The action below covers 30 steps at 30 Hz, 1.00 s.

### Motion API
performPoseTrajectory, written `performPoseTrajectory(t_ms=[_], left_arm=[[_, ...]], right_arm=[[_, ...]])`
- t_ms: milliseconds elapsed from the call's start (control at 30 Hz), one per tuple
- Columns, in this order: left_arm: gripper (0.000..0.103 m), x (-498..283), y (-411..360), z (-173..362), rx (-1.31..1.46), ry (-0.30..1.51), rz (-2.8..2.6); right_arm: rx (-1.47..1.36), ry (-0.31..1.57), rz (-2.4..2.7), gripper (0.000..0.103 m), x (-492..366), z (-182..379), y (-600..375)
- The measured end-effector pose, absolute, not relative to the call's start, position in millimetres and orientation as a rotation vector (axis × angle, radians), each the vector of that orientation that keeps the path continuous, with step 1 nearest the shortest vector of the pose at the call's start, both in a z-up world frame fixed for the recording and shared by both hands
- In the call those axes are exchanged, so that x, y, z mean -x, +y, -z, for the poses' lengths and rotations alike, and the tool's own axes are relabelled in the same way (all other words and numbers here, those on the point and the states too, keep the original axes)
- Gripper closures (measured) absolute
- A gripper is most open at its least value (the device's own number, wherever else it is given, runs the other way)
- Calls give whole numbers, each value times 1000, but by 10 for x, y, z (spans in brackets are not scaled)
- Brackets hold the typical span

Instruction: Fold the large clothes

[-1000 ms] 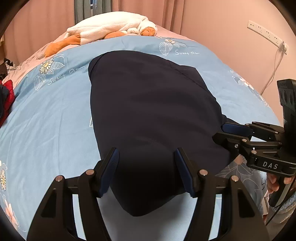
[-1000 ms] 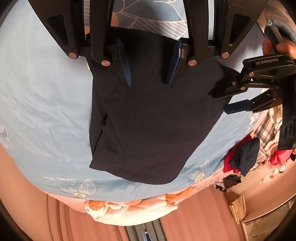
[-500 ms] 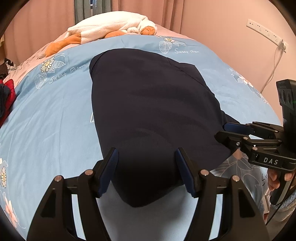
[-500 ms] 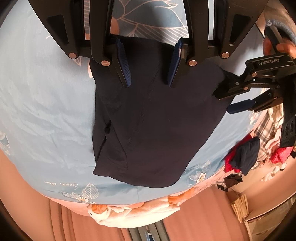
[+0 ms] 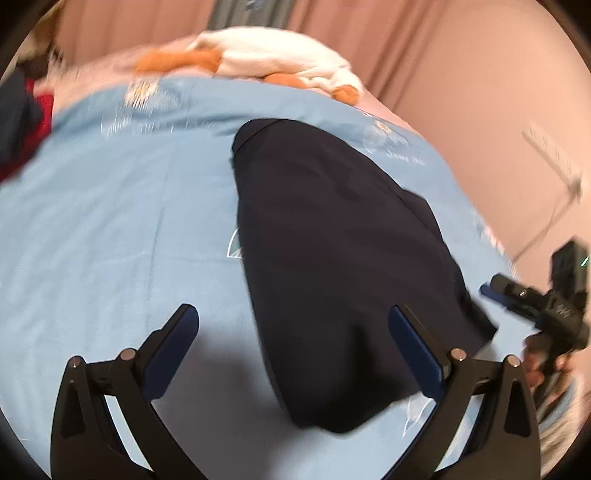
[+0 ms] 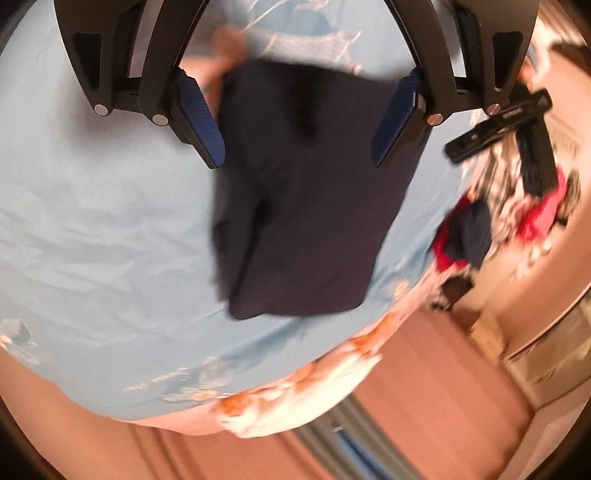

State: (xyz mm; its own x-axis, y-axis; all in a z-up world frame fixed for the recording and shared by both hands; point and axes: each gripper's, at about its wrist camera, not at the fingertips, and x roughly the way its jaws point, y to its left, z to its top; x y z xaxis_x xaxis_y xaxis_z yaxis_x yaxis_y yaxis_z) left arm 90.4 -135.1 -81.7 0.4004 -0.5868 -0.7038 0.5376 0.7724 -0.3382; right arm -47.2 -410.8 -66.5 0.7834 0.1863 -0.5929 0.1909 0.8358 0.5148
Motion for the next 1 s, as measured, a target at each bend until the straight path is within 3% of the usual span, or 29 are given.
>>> performPoseTrajectory(t_ms=[300,633,700,733,900,1000], left_arm=[[1,-1627,-1603,1348,336,1160,798],[2,-1786,-1941,1484,388,1212,918],[9,-1799,-1935,1480,391,1209,910],[12,-1811,-1919,1487,395,1212,904],[54,-1817,-1797,1439,403,1192,910],[59,-1770,-1711,1254,393,1153,909]], right_arm=[[-904,756,-50,20,-274,1169,-4663],[-883,843,-161,11,-681,1312,-4488],[-852,848,-166,22,-718,1286,-4396],[-853,852,-184,34,-752,1281,-4364],[-688,829,-165,57,-801,1084,-4022],[-605,781,-188,67,-772,853,-3833]])
